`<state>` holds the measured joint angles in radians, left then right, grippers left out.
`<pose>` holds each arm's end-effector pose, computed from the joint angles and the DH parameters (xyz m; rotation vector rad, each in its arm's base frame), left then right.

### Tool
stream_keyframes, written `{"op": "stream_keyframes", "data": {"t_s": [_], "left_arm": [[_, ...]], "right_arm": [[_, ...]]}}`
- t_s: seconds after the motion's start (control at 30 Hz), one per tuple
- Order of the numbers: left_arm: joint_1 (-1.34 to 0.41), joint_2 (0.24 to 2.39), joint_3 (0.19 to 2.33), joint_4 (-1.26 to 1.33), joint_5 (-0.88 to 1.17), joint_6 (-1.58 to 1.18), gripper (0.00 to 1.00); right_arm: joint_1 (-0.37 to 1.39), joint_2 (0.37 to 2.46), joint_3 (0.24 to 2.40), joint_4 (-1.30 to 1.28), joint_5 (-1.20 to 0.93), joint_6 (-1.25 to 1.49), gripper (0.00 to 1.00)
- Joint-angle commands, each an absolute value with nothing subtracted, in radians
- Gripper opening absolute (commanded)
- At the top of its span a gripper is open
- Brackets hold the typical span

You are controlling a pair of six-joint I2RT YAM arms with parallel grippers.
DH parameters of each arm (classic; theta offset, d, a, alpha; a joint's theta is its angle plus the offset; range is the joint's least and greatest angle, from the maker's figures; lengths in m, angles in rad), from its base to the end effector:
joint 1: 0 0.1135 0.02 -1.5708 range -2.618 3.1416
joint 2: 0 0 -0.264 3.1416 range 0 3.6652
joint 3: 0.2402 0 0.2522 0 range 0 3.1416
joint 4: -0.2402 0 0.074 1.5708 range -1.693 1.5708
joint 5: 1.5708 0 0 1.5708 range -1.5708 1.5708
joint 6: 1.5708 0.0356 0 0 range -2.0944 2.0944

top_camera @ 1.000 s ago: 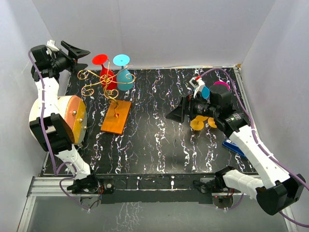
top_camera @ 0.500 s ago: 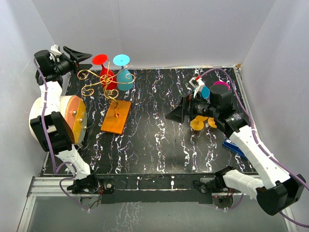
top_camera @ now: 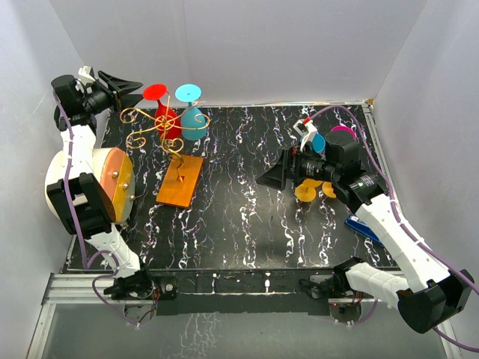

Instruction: Take the wine glass off the wine glass rack

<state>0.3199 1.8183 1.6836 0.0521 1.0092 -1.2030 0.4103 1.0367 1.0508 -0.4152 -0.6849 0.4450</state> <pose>0.4159 0.1060 0.3883 -0.5284 1.7639 -1.4653 0.1957 0.1097 0.3645 -0.4433 2.0355 1.2144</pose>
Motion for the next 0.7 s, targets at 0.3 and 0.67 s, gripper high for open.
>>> {"op": "stream_keyframes", "data": {"t_s": [0.3,0.67], "left_arm": [[0.292,1.797,1.779,-0.080,1.008,-1.120,0.47],[0.272,1.816,1.806,-0.141,0.976,-1.101,0.41]], "right_arm": [[0.414,1.014,1.085,-0.350,-0.698,0.445,0.98],[0.414,1.007,1.088,-0.353,-0.696,0.445,0.98]]}}
